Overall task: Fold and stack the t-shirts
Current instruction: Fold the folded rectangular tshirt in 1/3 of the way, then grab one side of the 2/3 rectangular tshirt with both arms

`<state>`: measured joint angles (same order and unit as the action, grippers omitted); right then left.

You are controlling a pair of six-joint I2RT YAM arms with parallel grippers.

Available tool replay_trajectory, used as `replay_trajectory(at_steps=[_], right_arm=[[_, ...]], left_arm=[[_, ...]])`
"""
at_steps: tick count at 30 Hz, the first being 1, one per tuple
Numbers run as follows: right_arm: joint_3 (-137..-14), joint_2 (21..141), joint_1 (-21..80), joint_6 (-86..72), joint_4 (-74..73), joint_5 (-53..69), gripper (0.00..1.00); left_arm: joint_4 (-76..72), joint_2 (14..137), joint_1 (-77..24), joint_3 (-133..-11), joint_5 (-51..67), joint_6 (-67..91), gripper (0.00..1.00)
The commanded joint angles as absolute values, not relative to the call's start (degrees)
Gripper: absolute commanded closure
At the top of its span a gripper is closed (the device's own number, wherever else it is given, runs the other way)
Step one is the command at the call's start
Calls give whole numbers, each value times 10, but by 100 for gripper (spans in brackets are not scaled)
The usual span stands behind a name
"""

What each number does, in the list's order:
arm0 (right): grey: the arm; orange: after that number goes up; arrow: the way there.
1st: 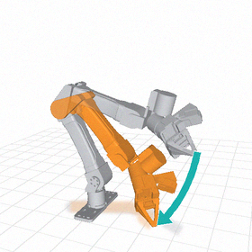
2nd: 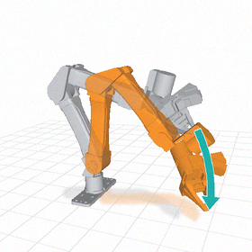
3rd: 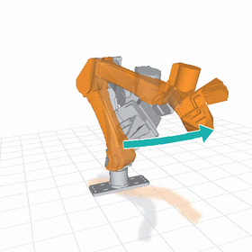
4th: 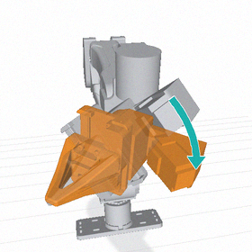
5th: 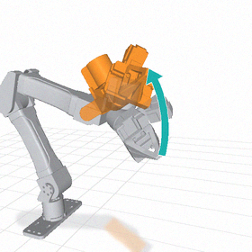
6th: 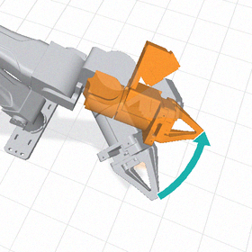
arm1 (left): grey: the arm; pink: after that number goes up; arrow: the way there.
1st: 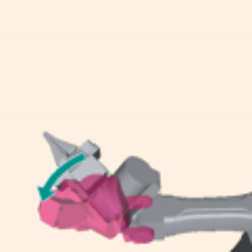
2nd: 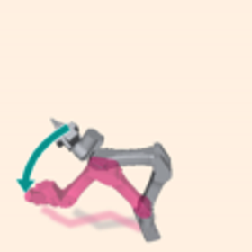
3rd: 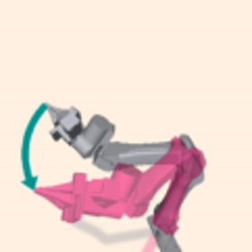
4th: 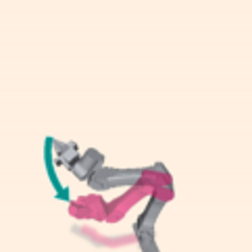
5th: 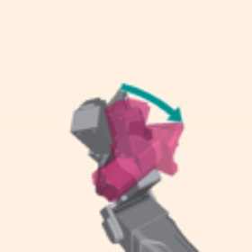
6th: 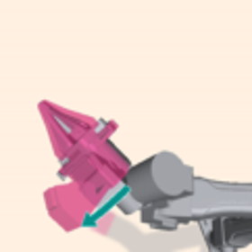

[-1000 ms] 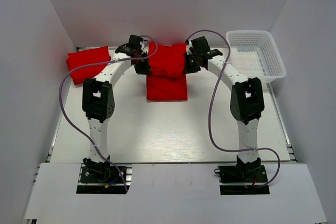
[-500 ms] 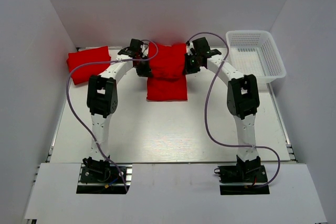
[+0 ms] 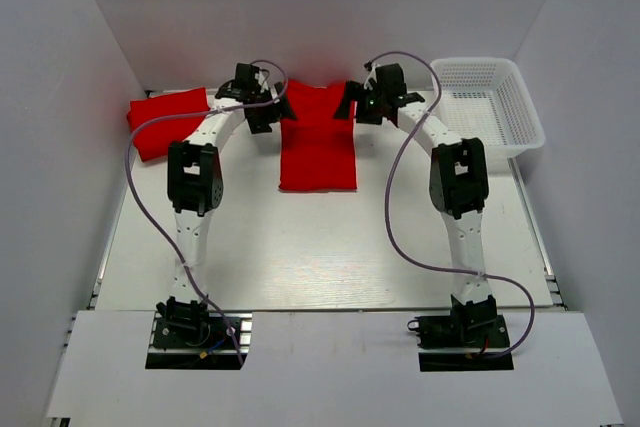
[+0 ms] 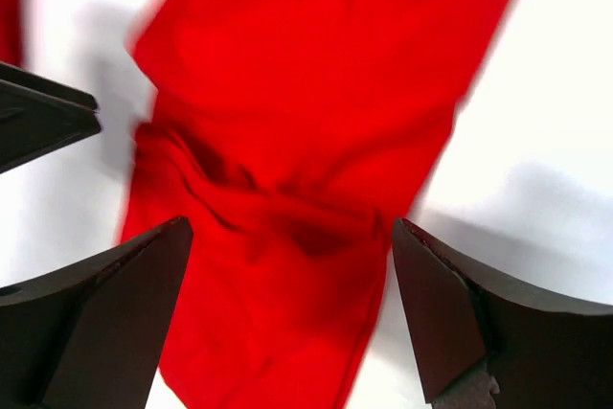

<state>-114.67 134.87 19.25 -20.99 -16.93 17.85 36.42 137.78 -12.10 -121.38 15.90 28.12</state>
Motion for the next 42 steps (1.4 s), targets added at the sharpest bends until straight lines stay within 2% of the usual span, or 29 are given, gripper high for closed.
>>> replay_trajectory(at_steps=[1, 6, 12, 18, 23, 28, 37, 40, 42], right_arm=[[-1210, 1324, 182, -227, -89, 188, 10], [-1133, 1252, 178, -187, -90, 162, 10], [-1019, 1156, 185, -157, -115, 156, 10], [-843, 1071, 199, -160, -121, 175, 10], [-720, 1034, 216, -172, -98, 201, 10], [-693, 1044, 224, -178, -85, 218, 10], [-698, 1090, 225, -181, -90, 243, 10], [-700, 1099, 222, -176, -92, 246, 10], [-704, 1113, 222, -177, -91, 250, 10]], left_arm=[[345, 1351, -95, -1259, 156, 291, 1], [327, 1280, -83, -1193, 150, 269, 1], [393, 1219, -102, -1134, 123, 215, 1], [367, 1106, -133, -901, 120, 210, 1], [334, 1070, -170, -788, 134, 210, 1], [287, 1050, -184, -728, 151, 198, 1], [260, 1091, -184, -728, 171, 177, 1], [253, 1106, -184, -728, 165, 171, 4], [228, 1106, -184, -714, 179, 171, 12]])
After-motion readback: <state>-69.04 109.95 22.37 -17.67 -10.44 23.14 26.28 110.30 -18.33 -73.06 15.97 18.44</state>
